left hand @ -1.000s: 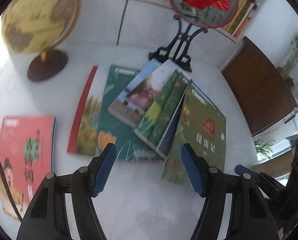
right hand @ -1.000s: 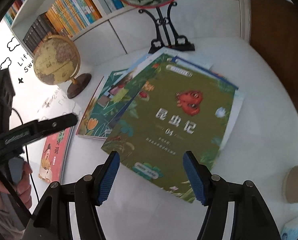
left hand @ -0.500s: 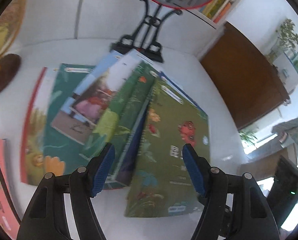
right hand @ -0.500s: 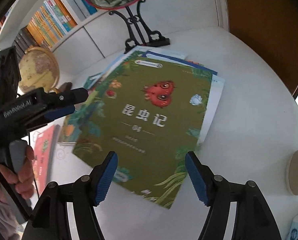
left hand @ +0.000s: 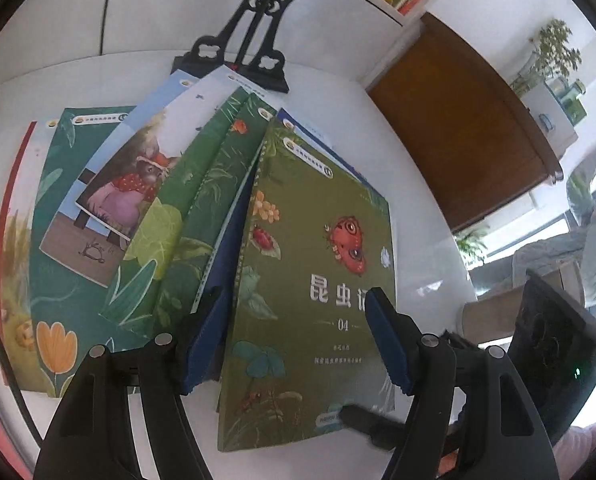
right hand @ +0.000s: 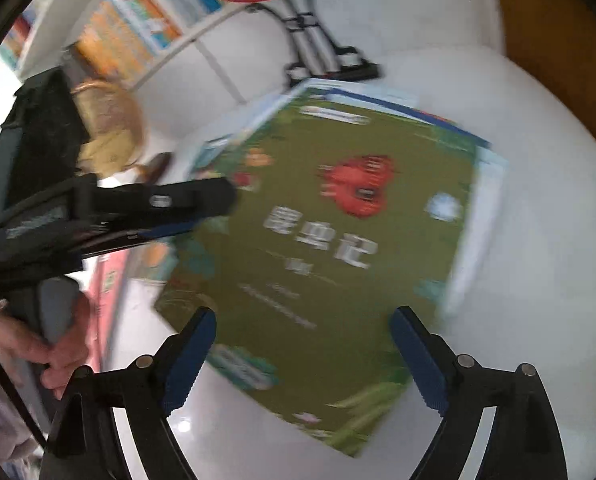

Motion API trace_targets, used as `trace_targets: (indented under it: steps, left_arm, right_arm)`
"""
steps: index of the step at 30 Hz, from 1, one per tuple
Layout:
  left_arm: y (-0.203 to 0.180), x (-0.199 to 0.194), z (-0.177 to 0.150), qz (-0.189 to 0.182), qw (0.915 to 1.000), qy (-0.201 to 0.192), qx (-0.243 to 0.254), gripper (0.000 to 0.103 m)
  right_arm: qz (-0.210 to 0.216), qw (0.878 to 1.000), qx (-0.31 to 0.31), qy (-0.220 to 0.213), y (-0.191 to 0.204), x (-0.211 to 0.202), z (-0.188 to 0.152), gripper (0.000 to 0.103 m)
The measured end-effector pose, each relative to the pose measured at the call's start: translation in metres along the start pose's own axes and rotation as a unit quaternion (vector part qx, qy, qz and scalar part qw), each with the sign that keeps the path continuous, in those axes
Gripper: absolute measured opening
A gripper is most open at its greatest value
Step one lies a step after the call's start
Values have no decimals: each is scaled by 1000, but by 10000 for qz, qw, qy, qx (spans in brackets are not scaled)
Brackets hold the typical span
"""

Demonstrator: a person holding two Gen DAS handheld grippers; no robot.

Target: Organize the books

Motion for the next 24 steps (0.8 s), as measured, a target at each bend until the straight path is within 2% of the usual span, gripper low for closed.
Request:
trace_targets:
  steps: [4,5,7,9,13,15,18,21,23,24]
  left_arm:
    - [1,-1,-4,-21,10000,82,-3,68]
    - [2,-3,-3,-25,9999,110,-73,68]
    - [4,-3,-3,-17,9998,151,-136,68]
    - [5,-3,-2,-26,9998,174,-114,68]
    - [5,-2,-1,-49,9998,160,-106,68]
    - [5,1,1,-119,9995,161,-240,68]
    - [5,3,2,-136,9995,171,-245,68]
    - [5,4,4,-148,9995,184,-216,68]
    - [5,4,4,-156,9995,182,-212,68]
    - [5,4,4,-166,9995,177,-196,68]
  right_arm:
    - [142,9982,-584,86,26,10,5,88]
    - [43,9979,-640,76,26,11,5,87]
    - [-369,9980,-513,-7,16,10,8,87]
    - [-605,9980,-155,-134,-5,5,7,87]
    - [-632,9976,75,-265,-27,-2,0,87]
    - [-530,9972,458,-269,-40,-5,-6,87]
    - [-60,9954,821,-482,-45,-12,-9,88]
    - [294,9902,1059,-867,-49,-22,-9,87]
    - [330,9865,1131,-1139,-49,-29,-8,87]
    - [523,9839,1136,-1275,-47,-33,-7,87]
Point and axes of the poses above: each gripper's, at about its wrist camera, not at the fingertips, and x roughly the way its jaws point, y to its left, z to its top, the point moved 5 cm from there along x, roughly the way its jaws point, and after that the axes turned 4 degrees about -y, right-handed, at the moved point
